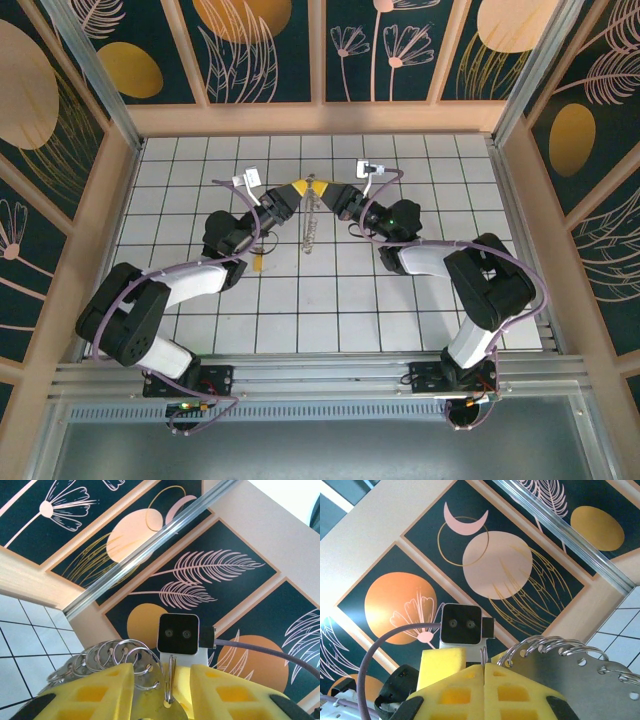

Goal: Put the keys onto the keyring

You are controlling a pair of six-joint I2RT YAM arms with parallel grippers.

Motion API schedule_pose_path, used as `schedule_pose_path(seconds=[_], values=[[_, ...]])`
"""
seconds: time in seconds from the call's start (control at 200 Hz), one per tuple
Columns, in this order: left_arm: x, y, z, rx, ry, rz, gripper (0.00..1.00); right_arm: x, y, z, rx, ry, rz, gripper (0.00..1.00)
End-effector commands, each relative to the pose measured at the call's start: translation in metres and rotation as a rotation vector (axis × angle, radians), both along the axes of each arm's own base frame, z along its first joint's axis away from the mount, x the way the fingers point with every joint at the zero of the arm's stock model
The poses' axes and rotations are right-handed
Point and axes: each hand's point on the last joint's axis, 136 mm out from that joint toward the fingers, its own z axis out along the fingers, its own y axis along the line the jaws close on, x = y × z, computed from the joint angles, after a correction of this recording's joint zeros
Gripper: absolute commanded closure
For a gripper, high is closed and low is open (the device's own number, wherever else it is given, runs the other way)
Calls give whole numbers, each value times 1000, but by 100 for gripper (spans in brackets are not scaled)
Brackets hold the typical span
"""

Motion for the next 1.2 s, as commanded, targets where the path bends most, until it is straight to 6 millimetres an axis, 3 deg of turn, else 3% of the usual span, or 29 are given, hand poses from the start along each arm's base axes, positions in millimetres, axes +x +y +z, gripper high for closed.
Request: schedule_pose_path(seconds=[0.0, 0.435, 1.191], values=[[-8, -1, 13, -41, -45, -21, 66, -5, -2, 28, 72, -88, -1, 100], [-11, 9, 15, -27, -41, 39, 60, -2, -2, 24, 64, -81, -18, 100], [-10, -3, 11, -29, -37, -9, 67, -3, 0, 21, 58, -77, -1, 100]])
